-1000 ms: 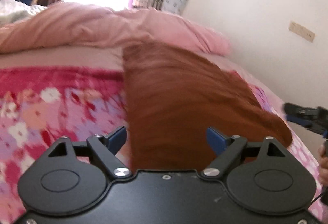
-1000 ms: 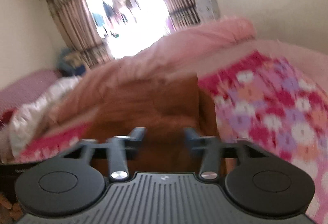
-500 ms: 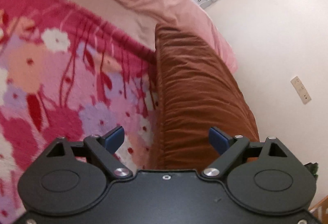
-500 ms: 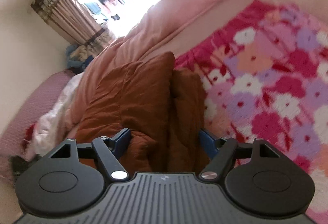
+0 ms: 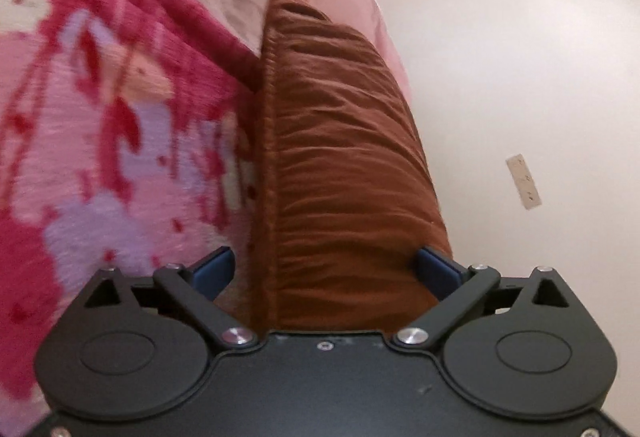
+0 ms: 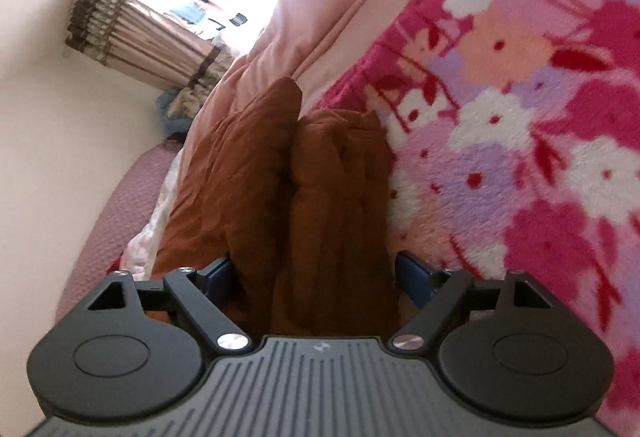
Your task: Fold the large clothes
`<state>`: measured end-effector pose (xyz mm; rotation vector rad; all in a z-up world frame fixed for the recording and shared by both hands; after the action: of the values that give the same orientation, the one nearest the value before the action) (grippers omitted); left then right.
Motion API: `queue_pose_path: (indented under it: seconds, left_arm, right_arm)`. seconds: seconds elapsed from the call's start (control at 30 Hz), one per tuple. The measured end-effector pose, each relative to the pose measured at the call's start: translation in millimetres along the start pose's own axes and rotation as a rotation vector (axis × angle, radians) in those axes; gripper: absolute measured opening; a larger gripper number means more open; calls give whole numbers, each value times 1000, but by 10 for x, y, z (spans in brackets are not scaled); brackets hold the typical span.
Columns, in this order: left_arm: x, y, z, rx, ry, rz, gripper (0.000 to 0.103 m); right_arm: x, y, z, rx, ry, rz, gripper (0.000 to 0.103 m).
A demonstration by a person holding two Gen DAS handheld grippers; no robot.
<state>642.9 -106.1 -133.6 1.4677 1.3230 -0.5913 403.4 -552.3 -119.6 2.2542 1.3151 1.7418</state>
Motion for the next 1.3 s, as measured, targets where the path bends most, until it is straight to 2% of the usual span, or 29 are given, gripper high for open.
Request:
queue_pose_path:
  seconds: [0.1,0.27,0.5,0.53,0.7,0.77,0.87,1.03,1.3]
  left_arm:
    - [-16,51,143,42,-41,3,103]
    - [-118,100,322,59,-19,55,103]
    - [-179,193,484,90,8,37,103]
    - [-192,196,482,89,10,30,101]
    - [-330,155,474,66,35,46,97]
    - [-395,152,438,59,36,53,90]
    - [-505,151,347,56,31,58,84]
    - [-787,112,6,23,23,96,84]
    - [-1219,-224,-1019,-62,32,182,84]
  right_arm:
    - [14,58,76,16,38,1,97]
    - [64,134,211,36,72,-4,100]
    - [178,154,323,26,62,-27,100]
    - [174,154,348,24,64,-21,97]
    - [142,126,336,20,96,37,60]
    - [140,123,298,15,105,52,52]
    - [181,125,213,3,110,65,46]
    - [496,97,61,-18,131,35,44]
    - [1259,-220,-193,-34,209,-38,45]
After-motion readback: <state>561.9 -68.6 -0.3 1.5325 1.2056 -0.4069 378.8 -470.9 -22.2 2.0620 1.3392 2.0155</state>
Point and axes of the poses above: each gripper's, at about its wrist camera, not at the fingertips, and z roughly the way its jaws point, x to its left, y to its top, the point moved 1 cm from there along z, roughly the way its jaws point, and after that the axes turned 3 degrees about x, right-handed, at the moved point
